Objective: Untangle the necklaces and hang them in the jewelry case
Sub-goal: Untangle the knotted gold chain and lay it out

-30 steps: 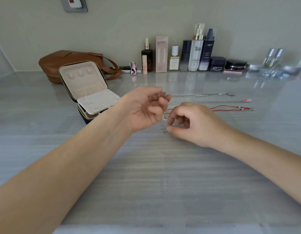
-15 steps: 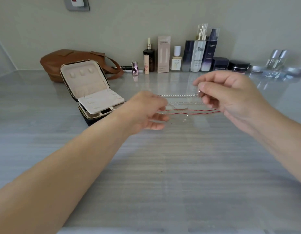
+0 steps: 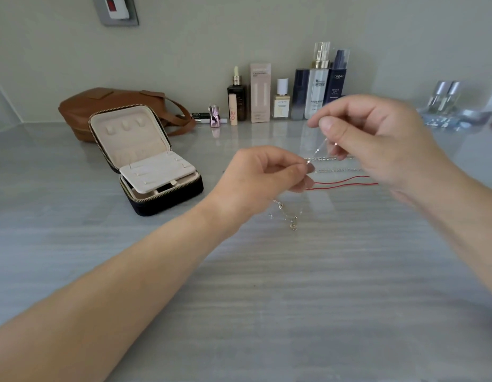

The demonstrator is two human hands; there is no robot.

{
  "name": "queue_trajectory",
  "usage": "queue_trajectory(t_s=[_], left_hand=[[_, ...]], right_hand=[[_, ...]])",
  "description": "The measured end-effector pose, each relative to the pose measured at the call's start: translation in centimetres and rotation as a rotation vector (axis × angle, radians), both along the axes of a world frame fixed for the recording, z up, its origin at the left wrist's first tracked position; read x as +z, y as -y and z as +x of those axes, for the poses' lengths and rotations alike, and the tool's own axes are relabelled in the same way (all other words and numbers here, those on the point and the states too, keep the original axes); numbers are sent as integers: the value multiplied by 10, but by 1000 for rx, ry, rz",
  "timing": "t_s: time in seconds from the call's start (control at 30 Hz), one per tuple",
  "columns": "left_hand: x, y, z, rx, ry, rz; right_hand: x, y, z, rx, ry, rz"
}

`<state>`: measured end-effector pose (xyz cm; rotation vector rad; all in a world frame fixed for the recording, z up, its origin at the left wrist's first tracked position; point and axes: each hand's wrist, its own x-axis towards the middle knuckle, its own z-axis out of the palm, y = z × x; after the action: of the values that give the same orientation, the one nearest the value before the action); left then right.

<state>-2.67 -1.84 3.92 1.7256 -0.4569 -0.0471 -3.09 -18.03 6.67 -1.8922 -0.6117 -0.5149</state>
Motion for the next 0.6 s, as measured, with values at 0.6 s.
queue_trajectory(t_s=[0.6], left_hand=[[-1, -5, 11, -41, -225, -244]], right_hand=[[9, 6, 2, 117, -243, 389]])
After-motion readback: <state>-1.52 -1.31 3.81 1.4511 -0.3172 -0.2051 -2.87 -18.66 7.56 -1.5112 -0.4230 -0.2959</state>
